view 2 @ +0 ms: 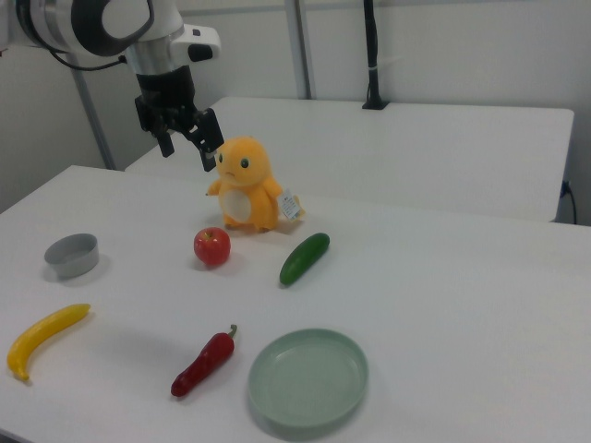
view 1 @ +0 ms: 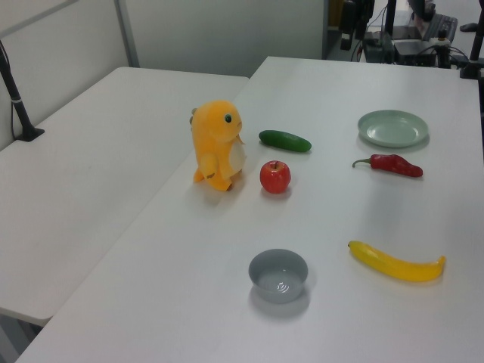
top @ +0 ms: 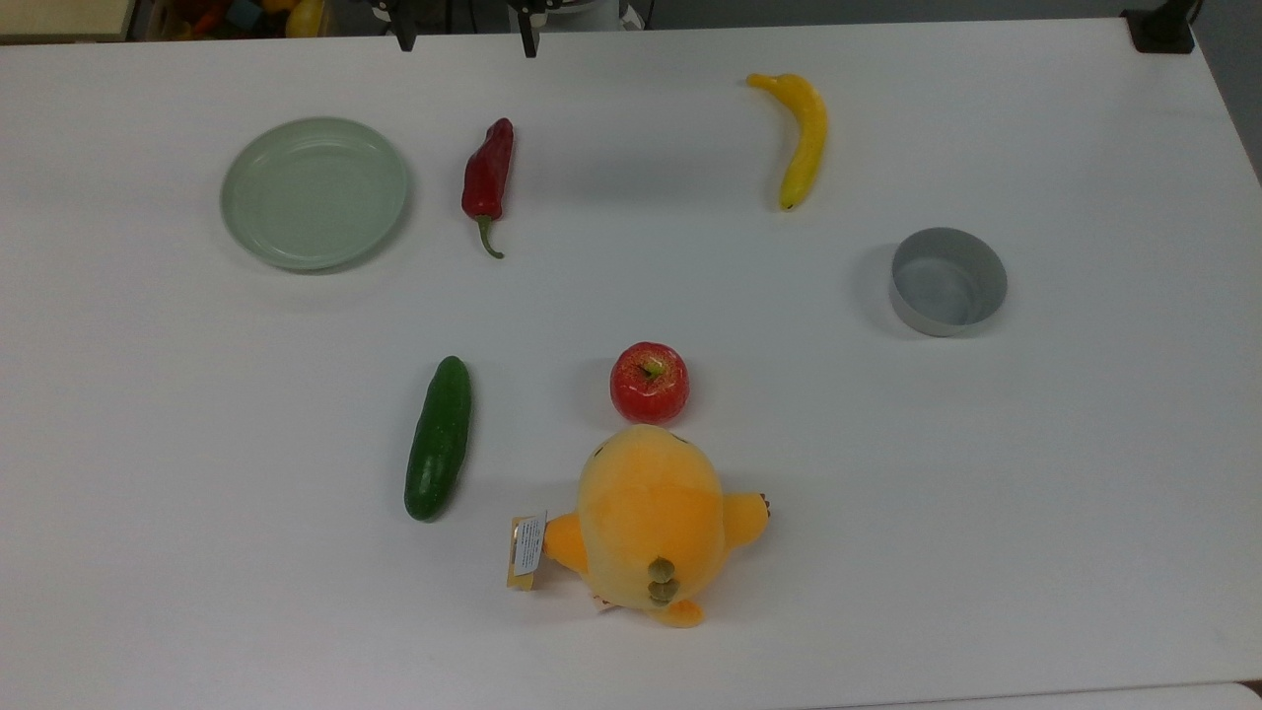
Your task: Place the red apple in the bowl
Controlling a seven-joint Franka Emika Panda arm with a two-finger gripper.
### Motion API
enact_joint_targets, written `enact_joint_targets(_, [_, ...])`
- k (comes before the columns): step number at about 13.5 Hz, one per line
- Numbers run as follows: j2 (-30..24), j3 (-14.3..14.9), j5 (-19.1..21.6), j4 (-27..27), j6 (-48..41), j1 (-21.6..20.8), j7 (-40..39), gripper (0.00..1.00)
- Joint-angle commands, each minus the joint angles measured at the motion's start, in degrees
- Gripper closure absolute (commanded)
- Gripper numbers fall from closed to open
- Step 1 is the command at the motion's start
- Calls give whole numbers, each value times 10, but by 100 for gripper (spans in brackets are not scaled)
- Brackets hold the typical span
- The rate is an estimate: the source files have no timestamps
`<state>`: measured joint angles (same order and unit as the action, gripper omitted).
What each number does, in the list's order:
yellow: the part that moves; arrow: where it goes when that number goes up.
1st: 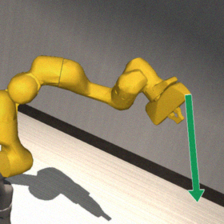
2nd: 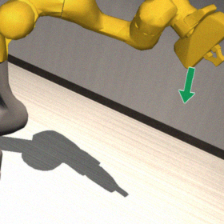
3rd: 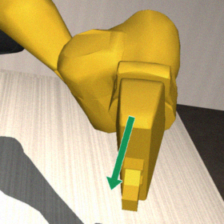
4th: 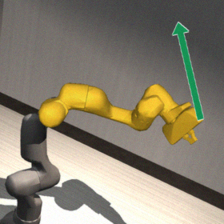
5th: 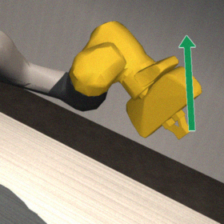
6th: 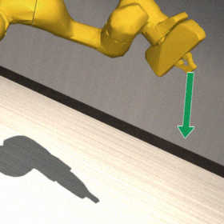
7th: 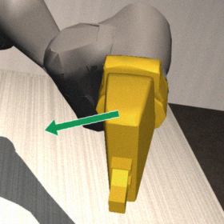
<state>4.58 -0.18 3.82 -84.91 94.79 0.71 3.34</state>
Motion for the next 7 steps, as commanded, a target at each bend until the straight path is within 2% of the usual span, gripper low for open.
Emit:
enact_joint_targets(1, [2, 1, 12, 5, -18, -4, 8, 0])
enact_joint_targets(5, [0, 1, 13, 6, -19, -2, 8, 0])
enact_joint_targets(7, [1, 1, 19, 7, -15, -3, 45, 0])
